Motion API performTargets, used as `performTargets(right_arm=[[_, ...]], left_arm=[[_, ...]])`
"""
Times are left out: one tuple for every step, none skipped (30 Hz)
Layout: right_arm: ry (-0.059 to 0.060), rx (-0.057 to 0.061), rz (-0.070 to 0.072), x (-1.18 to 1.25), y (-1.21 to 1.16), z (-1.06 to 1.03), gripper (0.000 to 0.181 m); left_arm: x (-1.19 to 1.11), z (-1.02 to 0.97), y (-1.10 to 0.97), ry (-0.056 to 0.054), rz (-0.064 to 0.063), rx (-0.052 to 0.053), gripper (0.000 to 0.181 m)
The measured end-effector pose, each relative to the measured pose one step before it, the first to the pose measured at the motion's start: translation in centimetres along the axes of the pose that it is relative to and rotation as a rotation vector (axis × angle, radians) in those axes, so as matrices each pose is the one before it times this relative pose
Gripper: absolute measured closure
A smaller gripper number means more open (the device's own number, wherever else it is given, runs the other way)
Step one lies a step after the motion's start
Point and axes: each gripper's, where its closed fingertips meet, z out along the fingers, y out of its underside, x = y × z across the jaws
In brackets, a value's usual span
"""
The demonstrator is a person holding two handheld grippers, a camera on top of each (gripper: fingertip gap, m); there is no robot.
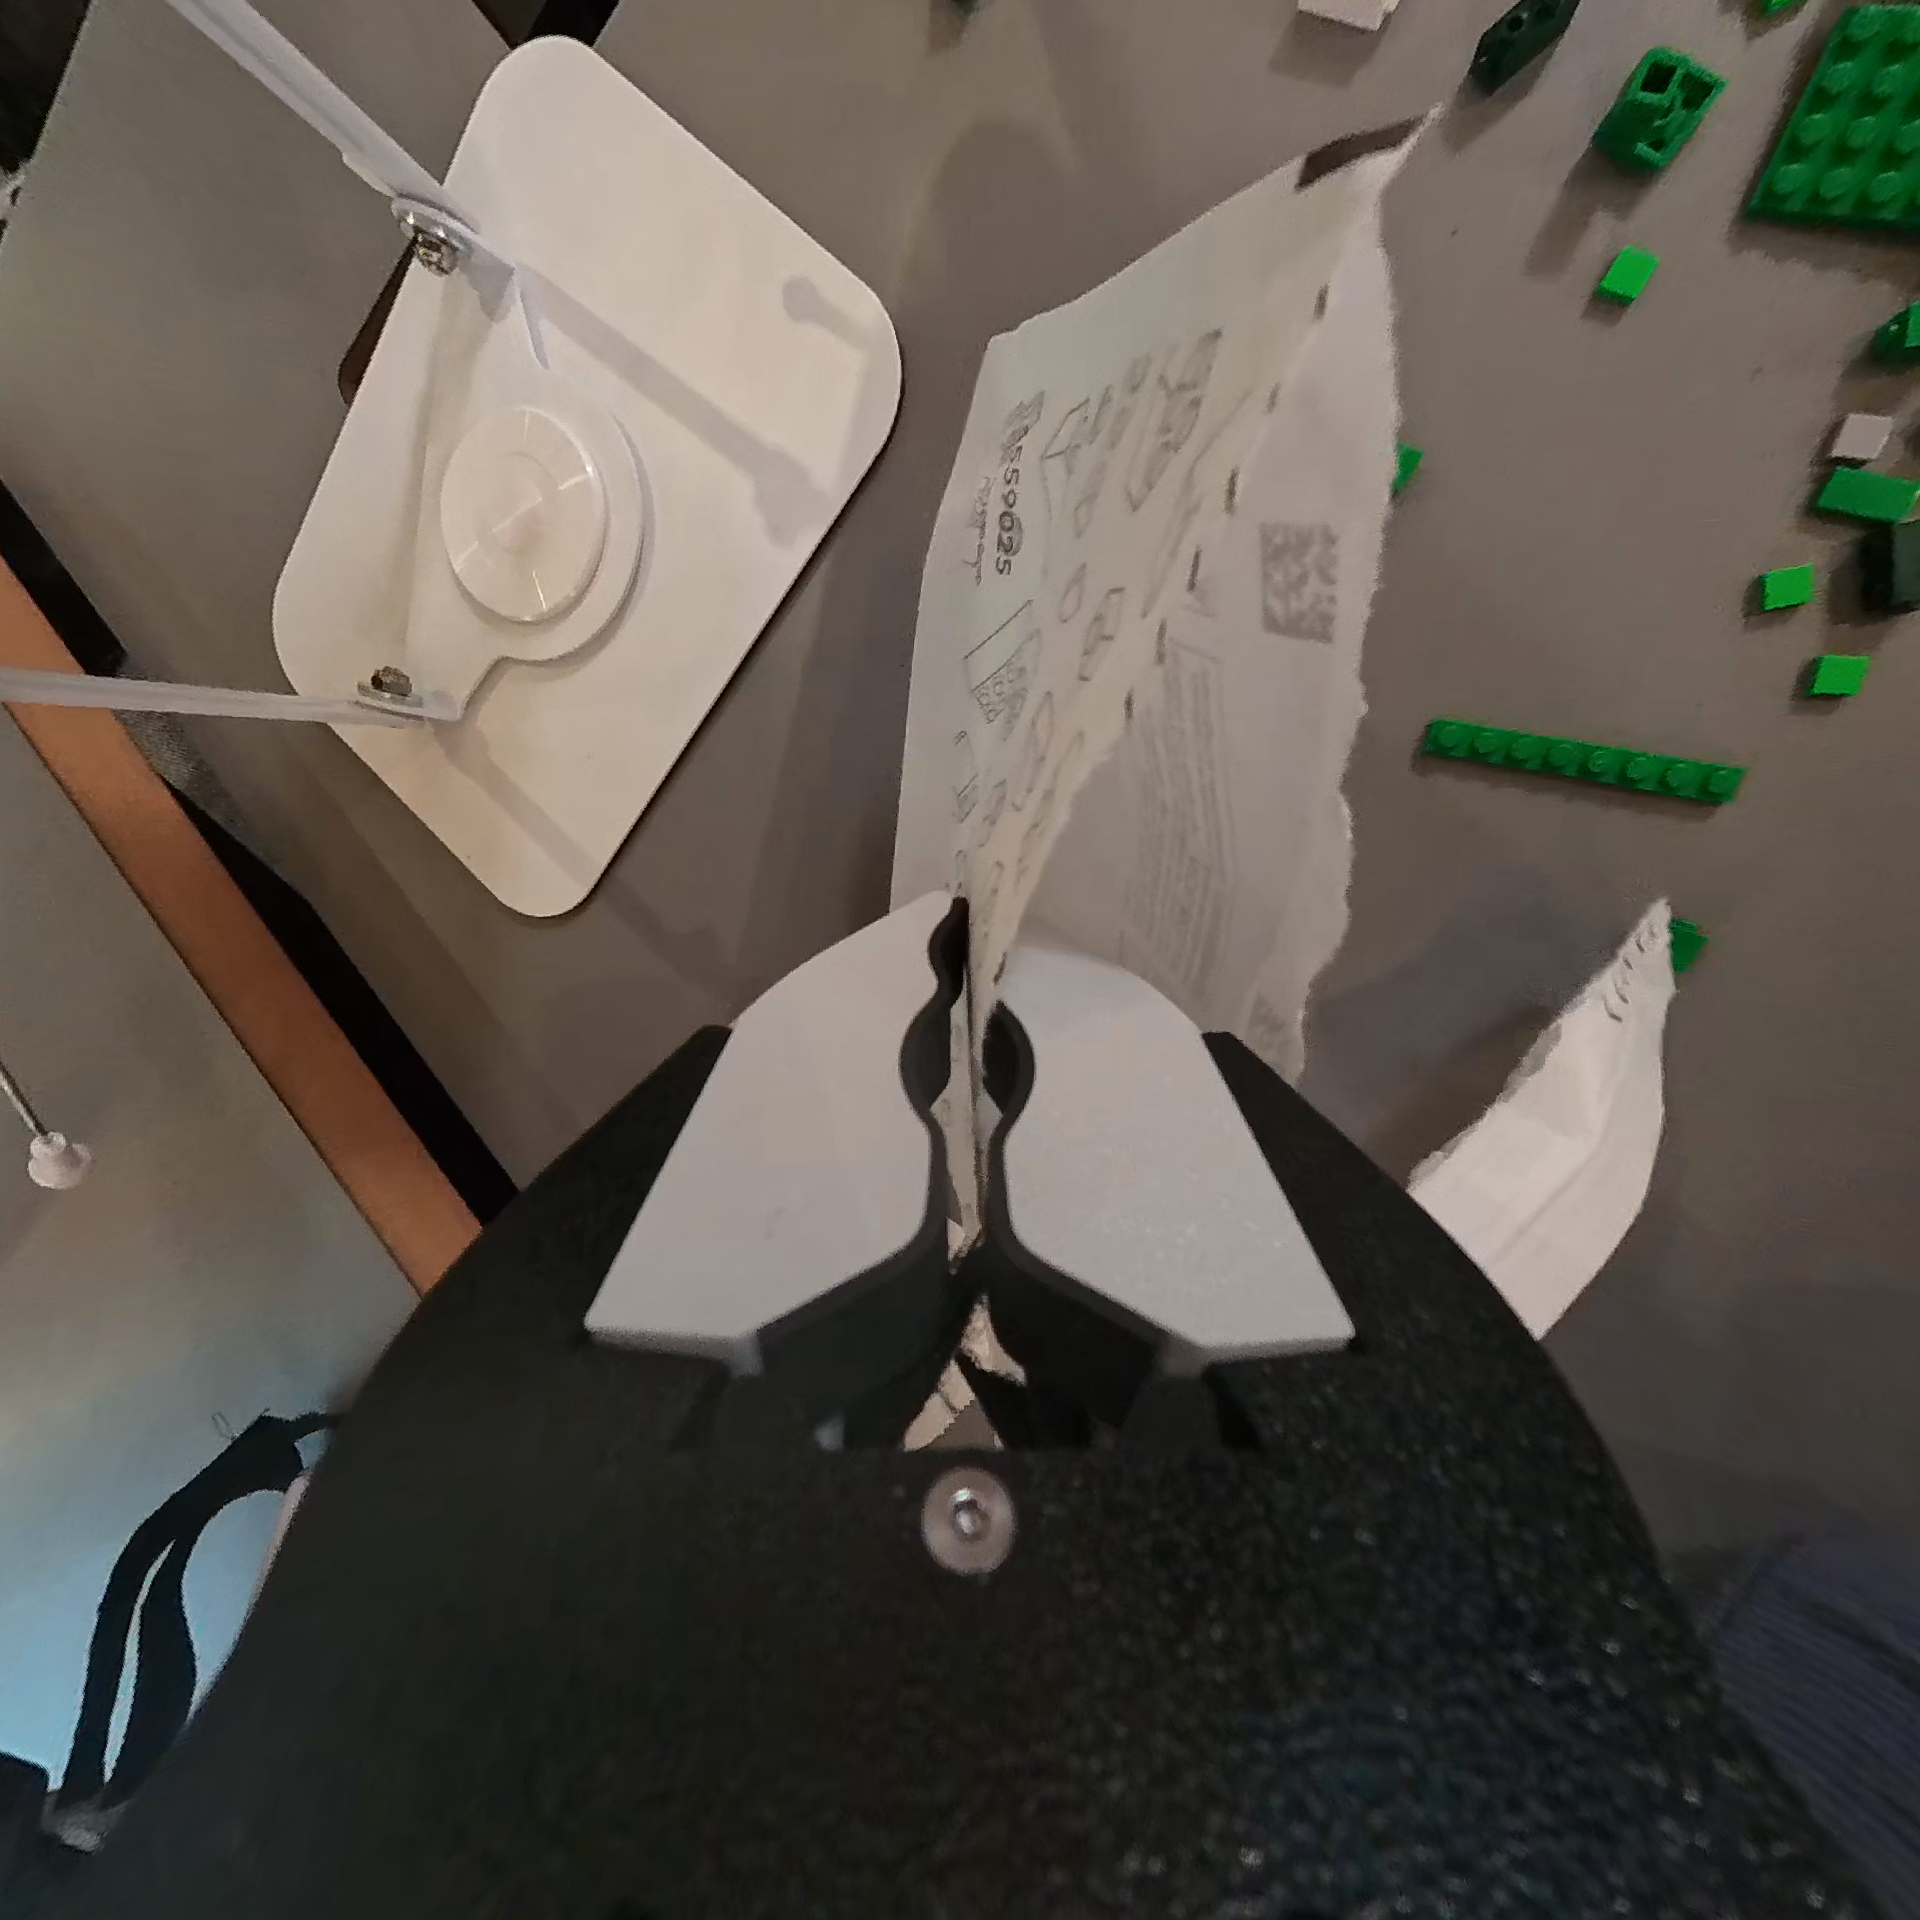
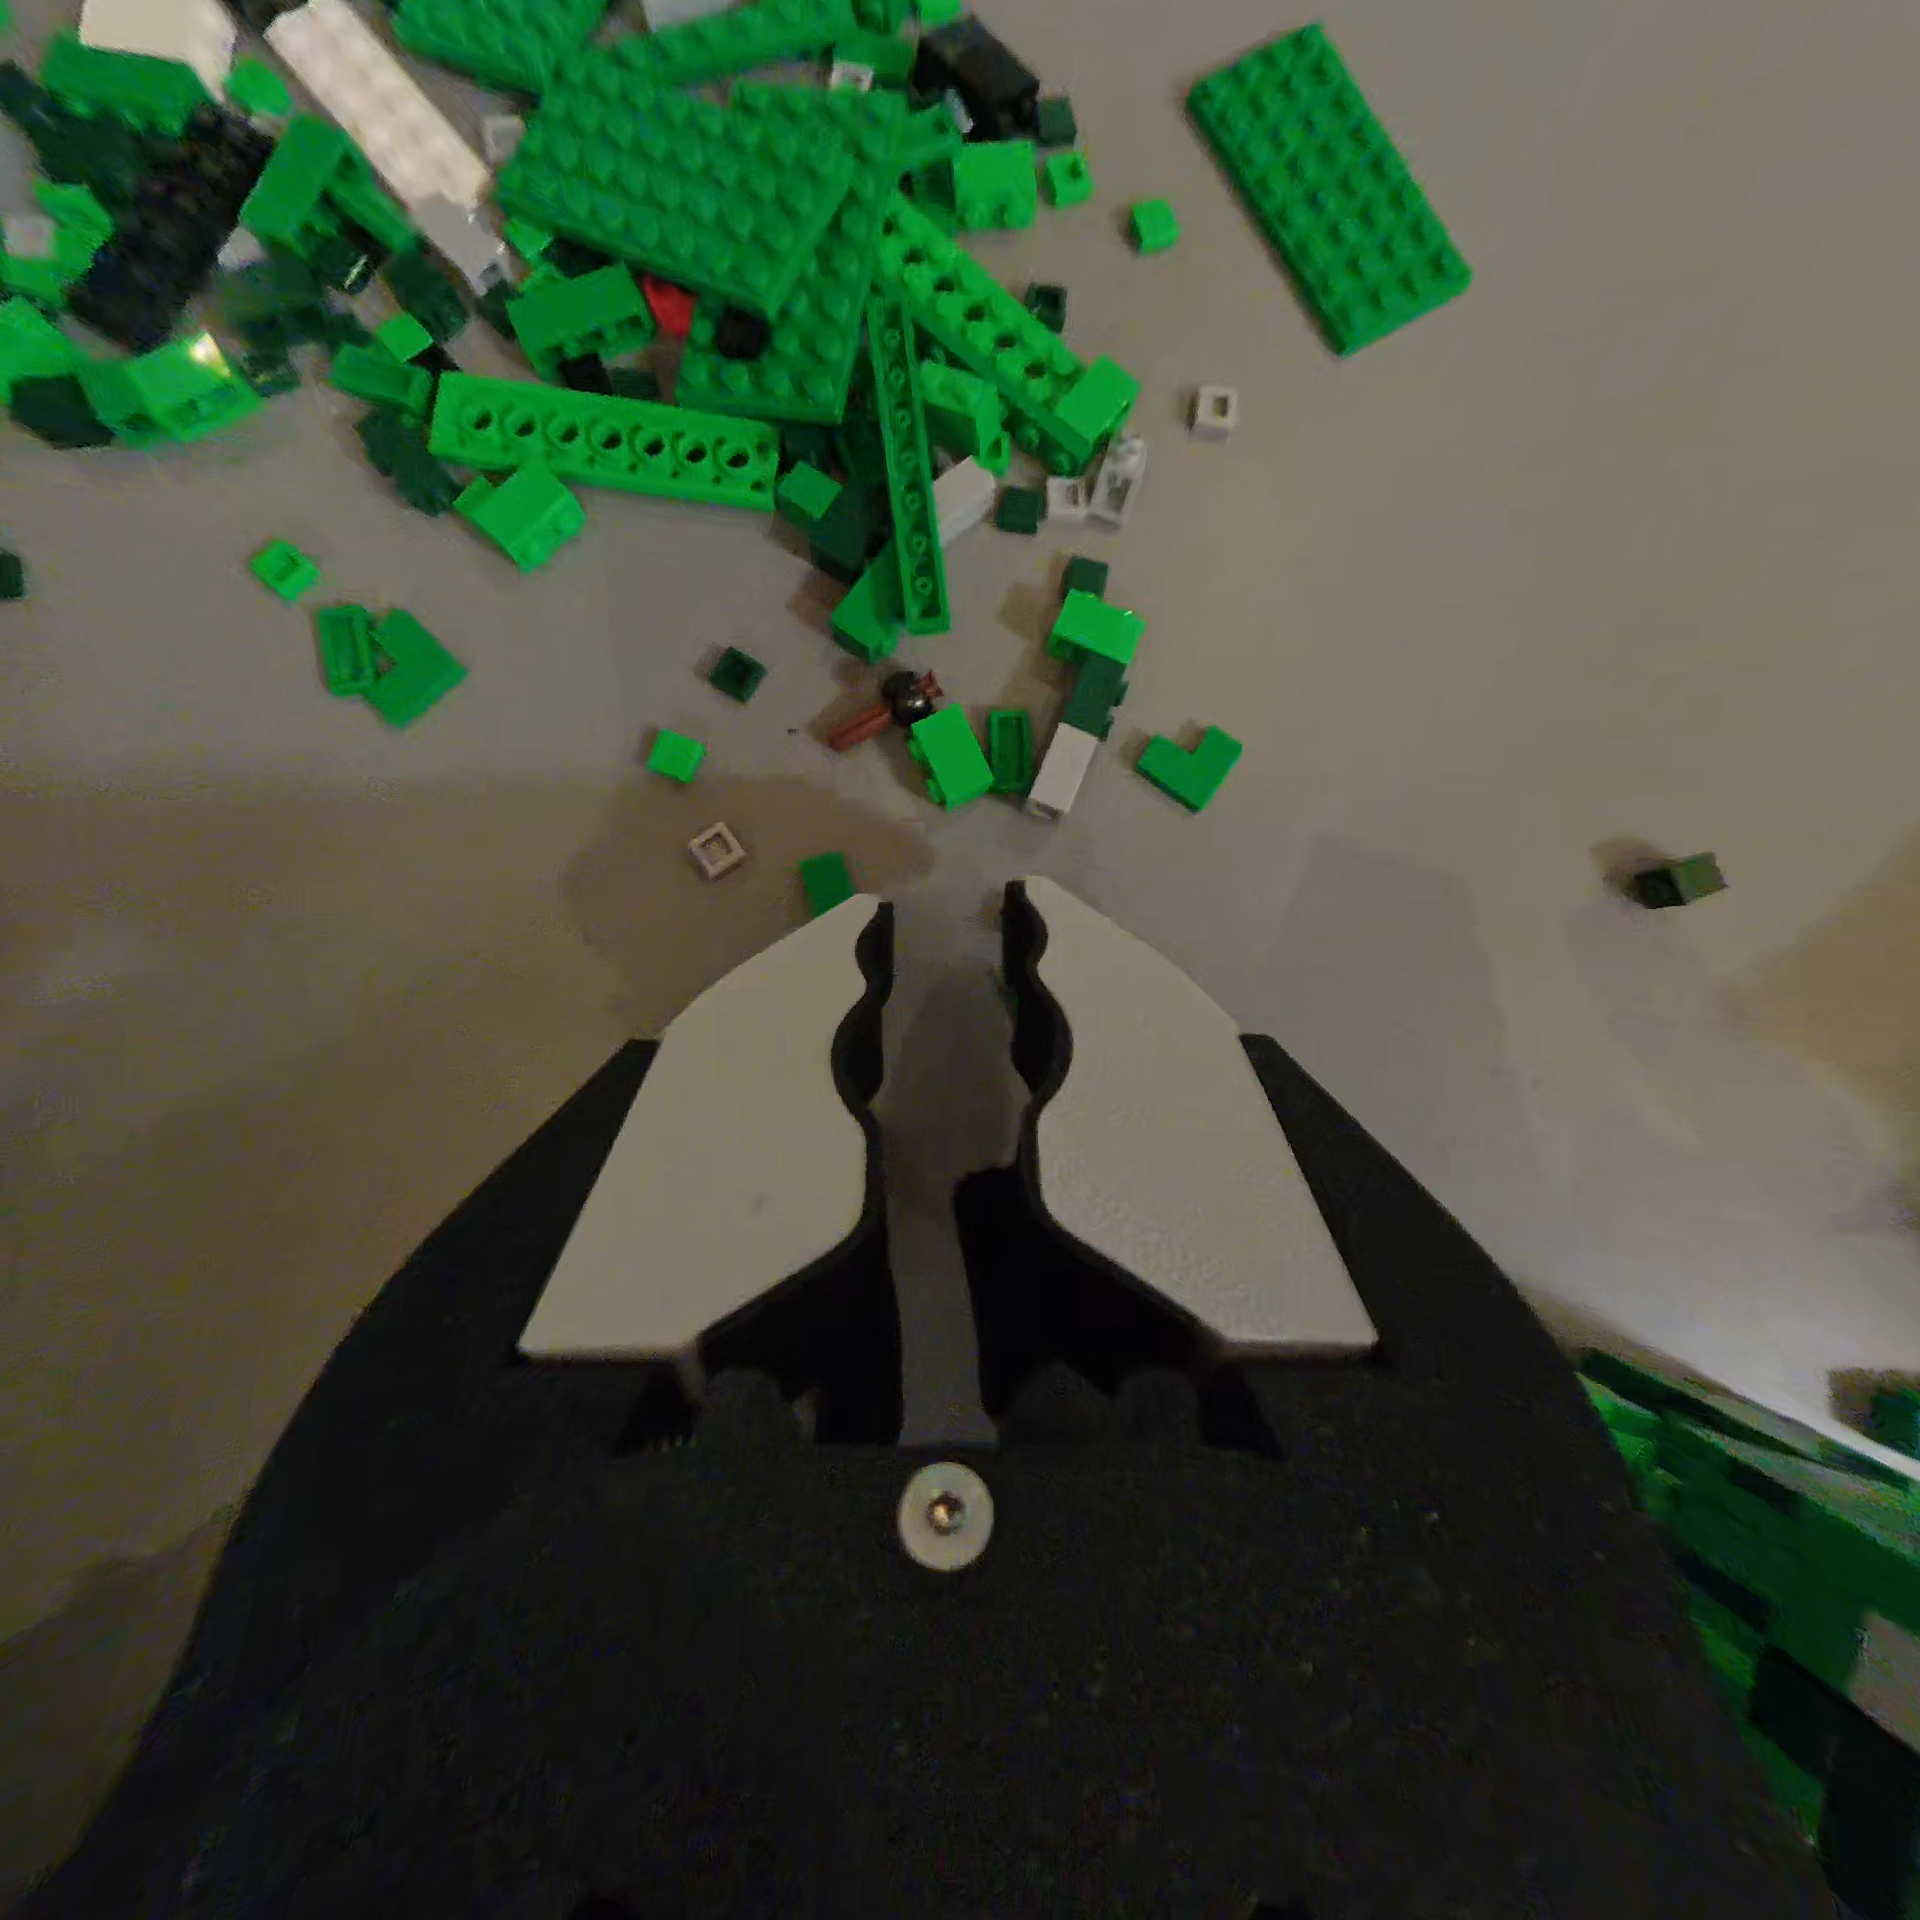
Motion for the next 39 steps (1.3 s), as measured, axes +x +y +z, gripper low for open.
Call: performTargets(right_arm=[[-0.0108, -0.0216, -0.0116, -0.112, 0.157, -0.006, 0.161], [0.0014, -0.0141, -0.0141, 0.058, -0.012, -0.041, 0.161], [0.0166, 0.0008, -0.015, 0.326, -0.352, -0.053, 0.161], [0.0159, 0.014, -0.0109, 0.383, -0.725, -0.016, 0.161], [0.0167, 0.0155, 0.0001, 0.512, -0.983, 0.102, 0.162], [0.0173, 0.0052, -0.0002, 0.651, -0.972, 0.247, 0.162], [0.0177, -0.0021, 0.0029, 0.76, -0.882, 0.399, 0.165], [0.007, -0.0057, 0.0092, 0.698, -0.822, 0.535, 0.167], [-0.0128, -0.0045, 0.0058, 0.436, -0.755, 0.608, 0.167], [-0.0181, -0.0081, -0.0042, 0.344, -0.589, 0.611, 0.168], [-0.011, -0.0207, -0.016, 0.386, -0.296, 0.572, 0.169], [-0.0027, -0.0296, -0.0237, 0.419, -0.081, 0.537, 0.169], [0.0008, -0.0324, -0.0206, 0.374, 0.03, 0.502, 0.169], [-0.0083, -0.0279, -0.0154, 0.189, 0.032, 0.459, 0.169], [-0.0119, -0.0146, -0.0091, 0.086, -0.094, 0.417, 0.169], [-0.0112, -0.0058, -0.0032, 0.062, -0.146, 0.381, 0.169], [-0.0079, -0.0059, 0.0013, 0.081, -0.099, 0.352, 0.169], [-0.0078, -0.0103, 0.0019, 0.075, 0.017, 0.341, 0.169], [-0.0044, -0.0107, 0.0032, 0.107, 0.065, 0.3, 0.169], [-0.0125, -0.004, 0.0054, -0.012, 0.014, 0.248, 0.169], [-0.0171, 0.004, 0.0122, -0.08, -0.07, 0.17, 0.168], [-0.0207, 0.0107, 0.0163, -0.103, -0.144, 0.096, 0.168], [-0.0172, 0.0153, 0.0166, -0.066, -0.195, 0.038, 0.168], [-0.0108, 0.014, 0.0141, 0.012, -0.168, 0.007, 0.168], [-0.0062, 0.0103, 0.0114, 0.04, -0.128, -0.008, 0.167], [-0.0031, 0.0065, 0.0083, 0.067, -0.09, 0.003, 0.167], [-0.0015, 0.0045, 0.0066, 0.049, -0.076, 0.03, 0.166], [-0.0033, 0.0013, 0.0052, 0.018, -0.047, 0.059, 0.165], [-0.0026, -0.0013, 0.0036, -0.005, -0.007, 0.095, 0.164], [-0.0029, -0.0029, 0.0008, -0.04, -0.002, 0.117, 0.164], [-0.0005, -0.0031, 0.0001, -0.016, -0.003, 0.118, 0.163], [0.0001, 0.003, 0.0014, 0.004, -0.089, 0.061, 0.163], [0.0012, 0.0004, 0.0015, 0.036, -0.063, 0.046, 0.163], [0.0006, -0.0007, 0.0006, 0.017, -0.04, 0.034, 0.163], [-0.0015, -0.0019, -0.0004, -0.026, -0.004, 0.015, 0.164], [-0.0056, -0.002, -0.0012, -0.104, 0.001, 0.012, 0.166], [-0.0068, -0.0013, -0.0023, -0.144, -0.003, 0.016, 0.169], [-0.0047, -0.0009, -0.0036, -0.134, -0.001, 0.005, 0.172], [0.0029, -0.0003, -0.0042, -0.049, -0.001, 0.005, 0.173]], left_arm=[[0.0, -0.027, -0.001, 0.0006, -0.0009, 0.0012, 0.181], [-0.02, -0.019, 0.009, -0.0005, -0.0007, 0.0012, 0.181], [-0.009, -0.024, 0.02, 0.0002, -0.001, 0.0004, 0.181], [-0.001, -0.024, 0.012, 0.0002, -0.0009, 0.0005, 0.181], [-0.007, -0.035, 0.006, -0.0007, -0.0003, 0.0008, 0.181], [0.005, -0.039, -0.002, -0.001, 0.0003, 0.0009, 0.181], [0.0, -0.047, -0.007, -0.001, 0.0005, 0.001, 0.181], [0.015, -0.033, -0.022, -0.0005, 0.0004, 0.0004, 0.181], [0.015, -0.032, -0.01, -0.0012, 0.0008, -0.0007, 0.181], [0.028, -0.021, -0.026, -0.0011, 0.0021, -0.0011, 0.181], [0.042, -0.015, -0.037, -0.0013, 0.0034, -0.0014, 0.181], [0.048, -0.028, -0.066, -0.0012, 0.0042, -0.0008, 0.181], [0.086, -0.028, -0.114, -0.0001, 0.0053, 0.0012, 0.181], [0.09, -0.035, -0.124, 0.0003, 0.0059, 0.0022, 0.181], [0.078, -0.042, -0.133, -0.0005, 0.0063, 0.003, 0.181], [0.092, -0.025, -0.137, 0.0009, 0.0054, 0.0035, 0.181], [0.085, -0.027, -0.131, 0.0023, 0.0045, 0.0036, 0.181], [0.075, -0.011, -0.087, 0.0014, 0.0034, 0.0021, 0.181], [0.045, 0.006, -0.054, 0.0011, 0.0023, 0.0001, 0.181], [0.04, 0.023, -0.036, 0.0009, 0.0017, -0.0007, 0.181], [0.039, 0.018, -0.017, 0.0016, 0.0016, -0.0007, 0.181], [0.04, 0.017, -0.017, 0.0011, 0.0015, -0.0001, 0.181], [0.021, 0.004, -0.015, 0.0015, 0.0009, 0.0006, 0.181], [0.017, -0.001, -0.025, 0.0011, 0.0003, 0.0011, 0.181], [0.005, -0.008, -0.001, 0.0006, -0.0004, 0.0008, 0.181], [-0.003, 0.004, 0.005, 0.0008, -0.0002, 0.0007, 0.181], [-0.007, -0.002, -0.004, 0.0006, -0.0004, 0.001, 0.181], [0.006, 0.011, -0.006, 0.0016, -0.0008, 0.001, 0.181], [0.008, -0.005, -0.005, 0.0011, -0.0006, 0.0006, 0.181], [0.01, -0.001, 0.005, 0.001, 0.0001, 0.0006, 0.181], [0.015, 0.003, -0.012, 0.0007, 0.0002, 0.0004, 0.181], [0.008, 0.002, -0.003, 0.0007, 0.0001, 0.0002, 0.181], [0.003, 0.003, -0.006, 0.0004, 0.0003, 0.0004, 0.181], [0.023, 0.005, -0.016, 0.0013, 0.0002, 0.0007, 0.181], [0.029, 0.004, -0.014, 0.0018, 0.0002, 0.0006, 0.181], [0.021, 0.02, -0.001, 0.0012, 0.0004, -0.0004, 0.181], [0.018, 0.025, -0.013, 0.0012, 0.0008, -0.0004, 0.181], [0.036, 0.019, -0.011, 0.0014, 0.0008, -0.0006, 0.181], [0.031, 0.023, -0.016, 0.0015, 0.0007, -0.0007, 0.181]])
